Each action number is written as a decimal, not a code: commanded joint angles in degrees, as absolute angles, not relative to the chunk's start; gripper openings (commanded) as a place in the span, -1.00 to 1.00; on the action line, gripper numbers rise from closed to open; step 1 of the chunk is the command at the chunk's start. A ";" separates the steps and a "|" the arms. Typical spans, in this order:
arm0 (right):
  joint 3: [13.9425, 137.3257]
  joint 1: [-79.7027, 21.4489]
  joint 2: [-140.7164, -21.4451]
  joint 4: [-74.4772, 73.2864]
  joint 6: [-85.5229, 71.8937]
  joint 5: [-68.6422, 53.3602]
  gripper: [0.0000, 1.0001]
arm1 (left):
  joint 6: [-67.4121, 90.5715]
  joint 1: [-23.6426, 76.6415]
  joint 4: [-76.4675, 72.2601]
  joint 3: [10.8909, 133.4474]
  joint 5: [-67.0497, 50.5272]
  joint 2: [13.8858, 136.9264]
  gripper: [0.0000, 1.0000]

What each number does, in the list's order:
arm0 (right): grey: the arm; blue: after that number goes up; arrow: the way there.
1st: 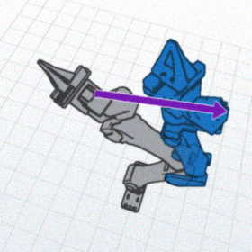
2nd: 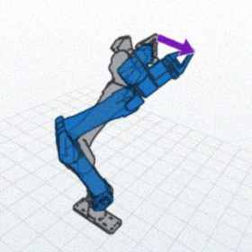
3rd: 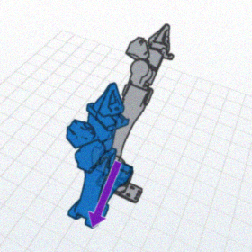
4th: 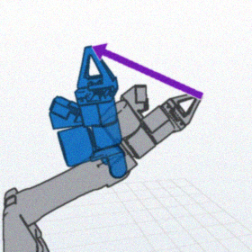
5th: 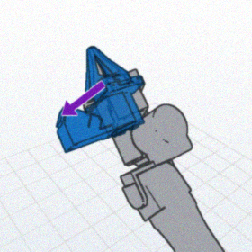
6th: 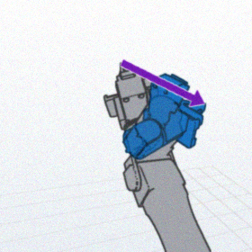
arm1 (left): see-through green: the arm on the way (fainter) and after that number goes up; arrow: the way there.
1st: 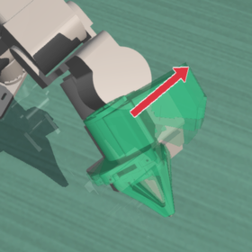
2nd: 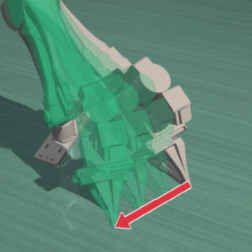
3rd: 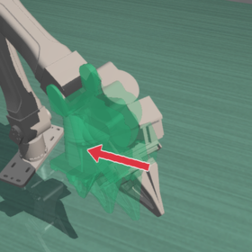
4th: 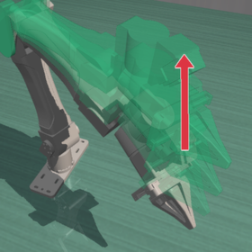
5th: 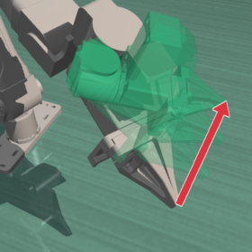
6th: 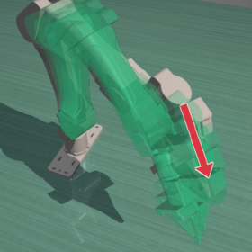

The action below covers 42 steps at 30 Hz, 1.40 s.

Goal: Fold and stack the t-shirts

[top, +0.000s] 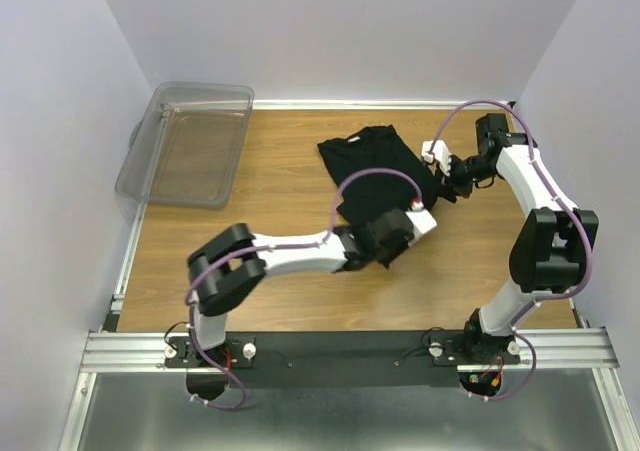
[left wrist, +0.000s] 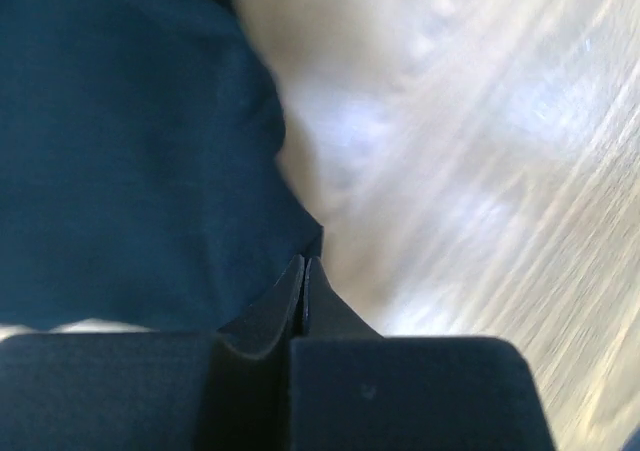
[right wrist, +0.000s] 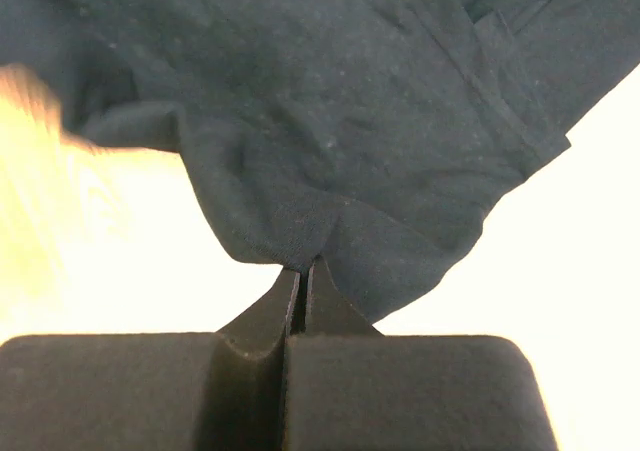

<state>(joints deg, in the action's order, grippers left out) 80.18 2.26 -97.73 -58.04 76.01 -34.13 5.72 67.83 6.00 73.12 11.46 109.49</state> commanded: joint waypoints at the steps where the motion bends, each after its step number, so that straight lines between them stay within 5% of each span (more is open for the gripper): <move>1: 80.85 2.64 -96.68 -60.64 75.50 -38.13 -0.99 | 0.27 61.45 3.08 68.92 -0.42 101.70 -1.00; 20: 105.98 -1.76 -113.98 -56.52 56.52 -44.12 -0.99 | -10.63 43.51 4.04 74.70 -7.03 98.79 -1.00; 42: 137.55 -7.73 -141.94 -30.87 27.70 -40.35 -0.99 | -12.05 24.61 -0.09 98.78 -1.59 120.49 -1.00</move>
